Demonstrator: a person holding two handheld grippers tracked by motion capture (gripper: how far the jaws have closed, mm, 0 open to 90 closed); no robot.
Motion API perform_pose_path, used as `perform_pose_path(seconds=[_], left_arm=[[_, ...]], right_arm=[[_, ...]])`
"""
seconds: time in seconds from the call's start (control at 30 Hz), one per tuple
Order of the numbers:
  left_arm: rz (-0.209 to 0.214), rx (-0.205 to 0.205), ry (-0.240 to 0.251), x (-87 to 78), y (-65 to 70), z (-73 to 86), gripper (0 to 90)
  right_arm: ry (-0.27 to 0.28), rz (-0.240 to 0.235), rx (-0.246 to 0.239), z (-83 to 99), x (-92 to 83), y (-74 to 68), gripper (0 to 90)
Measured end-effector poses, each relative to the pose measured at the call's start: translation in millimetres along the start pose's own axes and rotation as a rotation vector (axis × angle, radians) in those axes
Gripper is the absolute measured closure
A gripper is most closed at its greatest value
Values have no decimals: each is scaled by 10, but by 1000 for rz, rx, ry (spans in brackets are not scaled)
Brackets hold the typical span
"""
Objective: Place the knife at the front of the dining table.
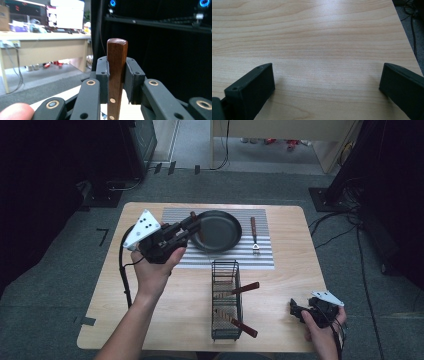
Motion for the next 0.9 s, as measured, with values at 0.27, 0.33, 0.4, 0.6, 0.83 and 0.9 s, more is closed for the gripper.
perform_pose_path(seconds=[0.27,0.33,0.4,0.6,0.83,0.9], left_arm=[[-115,47,46,-232,-208,-146,762],[-154,58,27,-277,-280,-91,762],[-193,72,9,-315,-355,-16,762],[-291,77,-46,-384,-588,258,762],[-433,88,-127,-413,-865,569,763],[-450,82,-150,-400,-925,654,762]], right_arm=[[1,-1,-1,-1,1,0,0],[1,-1,0,0,1,0,0],[1,-1,0,0,1,0,0],[0,0,1,0,0,-1,0],[0,0,1,0,0,0,0],[0,0,1,0,0,0,0]])
Point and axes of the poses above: each handheld gripper's, and its own axes: x roughly forward along the jaws, z roughly out of its underside, y roughly to its right, the point moved 7 cm from there along x, roughly forward along the jaws, and after that the axes turned 15 degrees about y, right-handed, at the moved point
